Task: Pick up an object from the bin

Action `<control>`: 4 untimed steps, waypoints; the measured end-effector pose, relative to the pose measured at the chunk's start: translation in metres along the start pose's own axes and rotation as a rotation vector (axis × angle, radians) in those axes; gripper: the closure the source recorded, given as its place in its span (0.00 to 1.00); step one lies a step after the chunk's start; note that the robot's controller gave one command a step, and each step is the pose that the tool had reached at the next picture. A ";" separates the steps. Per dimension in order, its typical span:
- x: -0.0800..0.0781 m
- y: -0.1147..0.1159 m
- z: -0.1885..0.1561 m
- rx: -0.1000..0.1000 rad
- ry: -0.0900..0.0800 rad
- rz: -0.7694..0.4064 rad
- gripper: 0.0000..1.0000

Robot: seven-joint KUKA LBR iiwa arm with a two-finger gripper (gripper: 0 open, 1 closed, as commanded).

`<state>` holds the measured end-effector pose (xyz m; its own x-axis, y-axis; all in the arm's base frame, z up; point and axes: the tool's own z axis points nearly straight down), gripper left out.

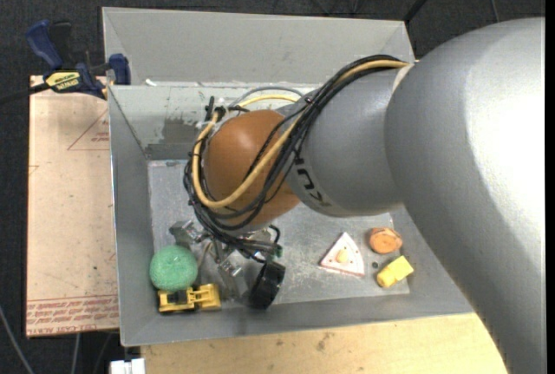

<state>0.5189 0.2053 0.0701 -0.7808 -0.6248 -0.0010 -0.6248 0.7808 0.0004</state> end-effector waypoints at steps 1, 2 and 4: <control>0.008 0.015 0.000 -0.001 -0.001 -0.150 0.00; 0.000 0.030 0.000 -0.001 -0.001 -0.081 0.00; 0.002 0.046 -0.001 0.002 -0.008 0.266 1.00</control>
Offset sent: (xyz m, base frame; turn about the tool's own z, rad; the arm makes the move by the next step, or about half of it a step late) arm -0.0202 0.0355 -0.0001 -0.0490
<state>0.4889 0.2402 0.0713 -0.9175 -0.3977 -0.0086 -0.3977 0.9175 -0.0007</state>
